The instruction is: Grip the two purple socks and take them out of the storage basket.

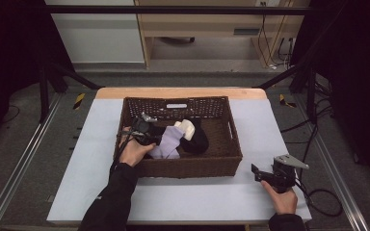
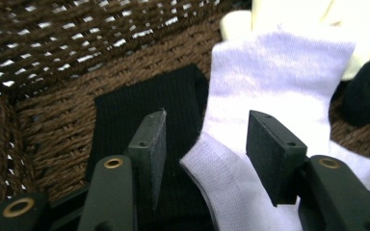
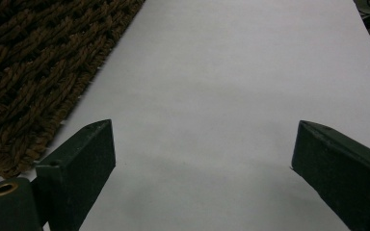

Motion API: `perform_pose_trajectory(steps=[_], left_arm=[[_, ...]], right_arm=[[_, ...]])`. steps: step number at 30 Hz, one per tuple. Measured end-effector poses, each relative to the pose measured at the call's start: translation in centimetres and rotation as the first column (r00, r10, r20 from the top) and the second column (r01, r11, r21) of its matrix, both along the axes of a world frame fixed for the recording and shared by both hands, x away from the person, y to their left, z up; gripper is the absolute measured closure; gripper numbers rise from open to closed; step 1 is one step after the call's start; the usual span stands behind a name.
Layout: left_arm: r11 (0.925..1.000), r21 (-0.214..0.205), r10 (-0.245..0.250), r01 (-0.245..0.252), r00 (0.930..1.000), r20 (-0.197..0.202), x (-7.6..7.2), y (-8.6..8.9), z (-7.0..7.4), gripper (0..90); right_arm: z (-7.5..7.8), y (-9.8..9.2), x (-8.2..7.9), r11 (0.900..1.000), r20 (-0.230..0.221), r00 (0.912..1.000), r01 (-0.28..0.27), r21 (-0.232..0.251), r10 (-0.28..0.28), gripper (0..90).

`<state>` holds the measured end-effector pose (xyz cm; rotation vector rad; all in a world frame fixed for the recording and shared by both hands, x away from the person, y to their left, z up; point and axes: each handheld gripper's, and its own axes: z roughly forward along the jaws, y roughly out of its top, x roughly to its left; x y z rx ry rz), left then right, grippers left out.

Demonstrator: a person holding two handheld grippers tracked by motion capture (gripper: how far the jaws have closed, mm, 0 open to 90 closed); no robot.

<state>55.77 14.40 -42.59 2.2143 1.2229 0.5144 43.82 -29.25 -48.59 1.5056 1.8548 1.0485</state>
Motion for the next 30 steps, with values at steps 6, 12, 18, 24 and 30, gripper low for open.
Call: perform_pose_trajectory(steps=[6,12,18,24,30], left_arm=[[0.9991,0.042,-0.005,0.007,0.9994,-0.034,0.2,-0.4,-0.3,61.4],[1.0000,-0.001,0.004,-0.004,0.9996,-0.027,0.1,0.0,0.1,82.0],[0.9950,-0.097,0.026,-0.021,0.9985,0.048,-0.3,0.8,0.9,89.5],[0.9979,-0.065,0.001,-0.001,1.0000,0.002,0.1,0.8,0.4,70.4],[0.9998,-0.017,-0.008,0.009,0.9999,0.008,0.3,0.7,-0.5,46.5]], right_arm=[[0.0,0.0,0.0,1.0000,0.001,1.0000,-0.001,-0.003,0.001,8.4],[0.0,0.0,0.0,1.0000,0.000,1.0000,0.000,0.002,0.000,8.5],[0.0,0.0,0.0,1.0000,0.003,1.0000,0.002,0.002,-0.002,8.6],[0.0,0.0,0.0,1.0000,0.002,1.0000,0.003,0.002,-0.003,8.6],[0.0,0.0,0.0,1.0000,0.000,1.0000,0.002,0.002,-0.002,8.5]])
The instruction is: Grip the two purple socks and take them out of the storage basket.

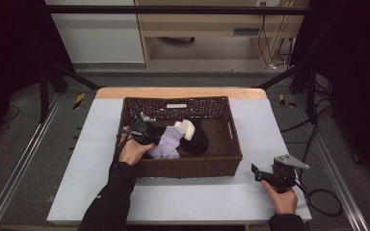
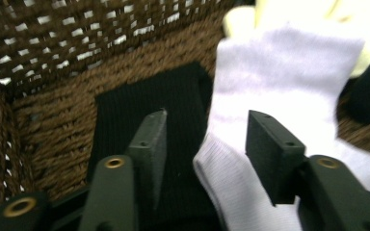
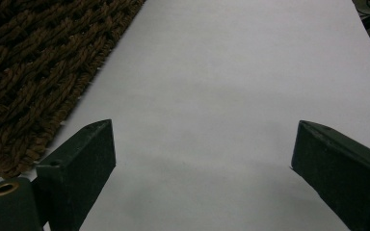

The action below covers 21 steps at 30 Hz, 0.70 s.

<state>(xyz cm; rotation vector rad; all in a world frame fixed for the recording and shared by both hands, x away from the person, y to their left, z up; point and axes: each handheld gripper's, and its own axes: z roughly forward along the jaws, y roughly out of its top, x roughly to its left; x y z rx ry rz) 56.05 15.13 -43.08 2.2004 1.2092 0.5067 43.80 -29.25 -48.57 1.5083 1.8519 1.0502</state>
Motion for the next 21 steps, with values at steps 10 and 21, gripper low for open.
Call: perform_pose_trajectory(steps=[10,21], left_arm=[[0.9986,0.039,-0.035,0.037,0.9981,-0.051,0.1,-0.5,0.0,83.9],[0.9877,-0.151,-0.017,0.043,0.9857,0.168,-1.1,0.7,2.3,85.9]], right_arm=[[0.0,0.0,0.0,1.0000,0.002,1.0000,0.001,0.000,-0.001,8.5],[0.0,0.0,0.1,1.0000,0.000,1.0000,0.000,-0.002,0.000,8.6]])
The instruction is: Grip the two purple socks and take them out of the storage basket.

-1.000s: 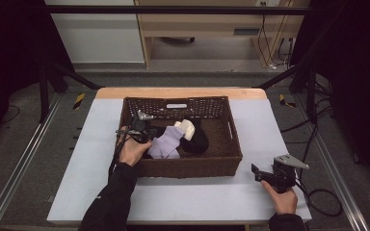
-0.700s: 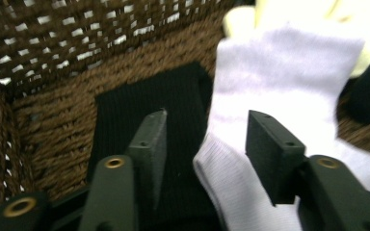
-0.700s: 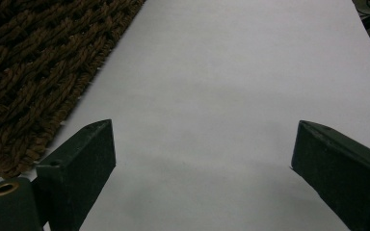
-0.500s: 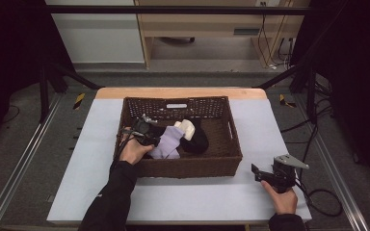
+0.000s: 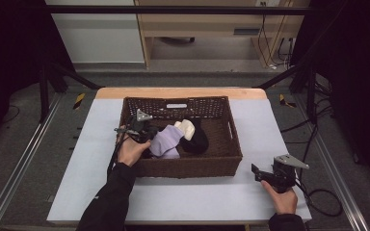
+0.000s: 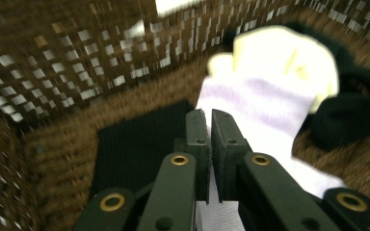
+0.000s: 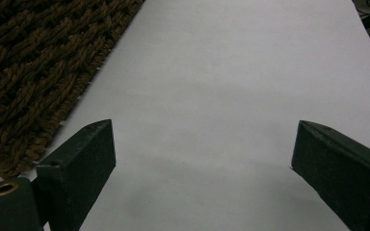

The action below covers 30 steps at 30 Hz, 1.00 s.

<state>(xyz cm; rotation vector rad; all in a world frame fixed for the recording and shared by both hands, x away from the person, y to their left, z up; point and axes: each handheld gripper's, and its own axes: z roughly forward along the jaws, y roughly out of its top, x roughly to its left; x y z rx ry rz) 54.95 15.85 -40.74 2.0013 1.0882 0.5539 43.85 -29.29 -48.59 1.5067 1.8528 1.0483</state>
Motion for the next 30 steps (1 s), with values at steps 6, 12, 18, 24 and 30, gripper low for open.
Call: perform_pose_trajectory(steps=[6,12,18,24,30], left_arm=[[0.9958,-0.090,-0.007,0.019,0.9907,0.136,-0.8,0.4,1.8,86.2],[0.9802,-0.195,0.018,0.035,0.9645,0.263,-1.9,1.0,4.7,86.4],[0.9627,-0.262,0.022,0.069,0.9429,0.332,-3.2,1.5,7.7,86.4],[0.9502,-0.293,0.008,0.105,0.9334,0.359,-5.1,1.7,9.6,86.4],[0.9366,-0.313,-0.024,0.158,0.9193,0.393,-7.3,2.2,10.7,86.5]], right_arm=[[0.0,0.0,0.0,1.0000,-0.003,1.0000,0.000,0.004,0.000,8.6],[0.0,0.0,0.0,1.0000,-0.005,1.0000,0.002,0.003,-0.002,8.6],[0.0,0.0,0.0,1.0000,-0.005,1.0000,0.003,0.002,-0.003,8.6],[0.0,0.0,0.0,1.0000,-0.006,1.0000,0.002,0.001,-0.002,8.6],[0.0,0.0,0.1,1.0000,-0.011,0.9999,0.003,-0.001,-0.003,9.1]])
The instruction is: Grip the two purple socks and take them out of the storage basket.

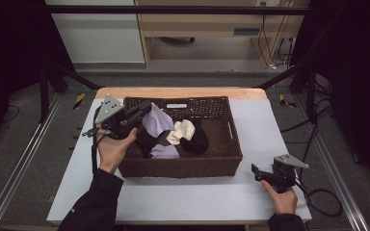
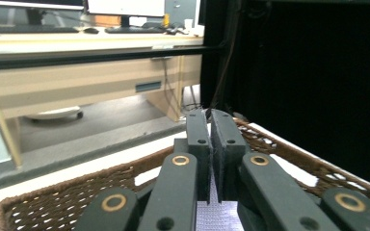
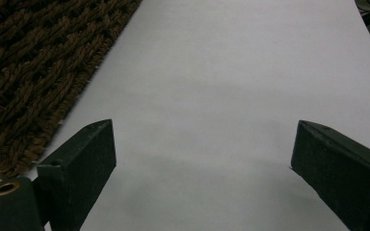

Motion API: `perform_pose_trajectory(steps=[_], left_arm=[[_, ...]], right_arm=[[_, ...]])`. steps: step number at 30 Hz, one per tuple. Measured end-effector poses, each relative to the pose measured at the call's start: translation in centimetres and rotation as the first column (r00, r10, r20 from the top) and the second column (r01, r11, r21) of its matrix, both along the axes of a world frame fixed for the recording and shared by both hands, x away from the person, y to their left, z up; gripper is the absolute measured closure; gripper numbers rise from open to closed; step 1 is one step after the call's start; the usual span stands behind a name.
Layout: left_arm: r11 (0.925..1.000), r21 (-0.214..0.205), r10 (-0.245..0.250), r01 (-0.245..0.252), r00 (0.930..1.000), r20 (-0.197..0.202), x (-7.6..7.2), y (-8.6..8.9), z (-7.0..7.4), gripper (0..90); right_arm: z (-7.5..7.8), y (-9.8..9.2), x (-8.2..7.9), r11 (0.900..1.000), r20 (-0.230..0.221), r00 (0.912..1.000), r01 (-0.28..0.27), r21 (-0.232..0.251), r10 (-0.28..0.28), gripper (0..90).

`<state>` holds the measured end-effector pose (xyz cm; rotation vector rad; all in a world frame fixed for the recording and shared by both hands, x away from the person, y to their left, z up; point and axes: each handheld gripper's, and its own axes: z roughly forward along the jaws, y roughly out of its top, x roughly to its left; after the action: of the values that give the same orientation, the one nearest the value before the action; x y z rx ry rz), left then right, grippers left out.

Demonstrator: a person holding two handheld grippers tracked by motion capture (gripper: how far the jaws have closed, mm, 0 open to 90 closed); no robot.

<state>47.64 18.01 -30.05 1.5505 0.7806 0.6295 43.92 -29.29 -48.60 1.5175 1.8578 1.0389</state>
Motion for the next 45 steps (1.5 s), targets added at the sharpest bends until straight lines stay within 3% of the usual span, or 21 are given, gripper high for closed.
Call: perform_pose_trajectory(steps=[5,20,34,45], left_arm=[[0.9990,-0.020,-0.038,0.039,0.9989,0.025,-1.9,0.2,1.1,86.4],[0.9906,-0.003,-0.136,0.137,0.9864,0.092,-6.3,0.0,2.4,86.4],[0.9782,0.019,-0.208,0.207,0.9744,0.086,-9.7,-0.5,1.0,86.4],[0.9646,0.048,-0.260,0.259,0.9654,0.017,-11.6,-0.8,-1.7,86.4]], right_arm=[[0.0,0.0,0.0,1.0000,-0.002,1.0000,0.003,-0.002,-0.003,9.2],[0.0,0.0,0.0,1.0000,0.001,1.0000,0.006,-0.003,-0.006,9.3],[0.0,0.0,0.0,1.0000,0.001,1.0000,0.007,-0.004,-0.007,9.3],[0.0,0.0,0.0,0.9999,0.001,1.0000,0.009,-0.003,-0.009,9.3]])
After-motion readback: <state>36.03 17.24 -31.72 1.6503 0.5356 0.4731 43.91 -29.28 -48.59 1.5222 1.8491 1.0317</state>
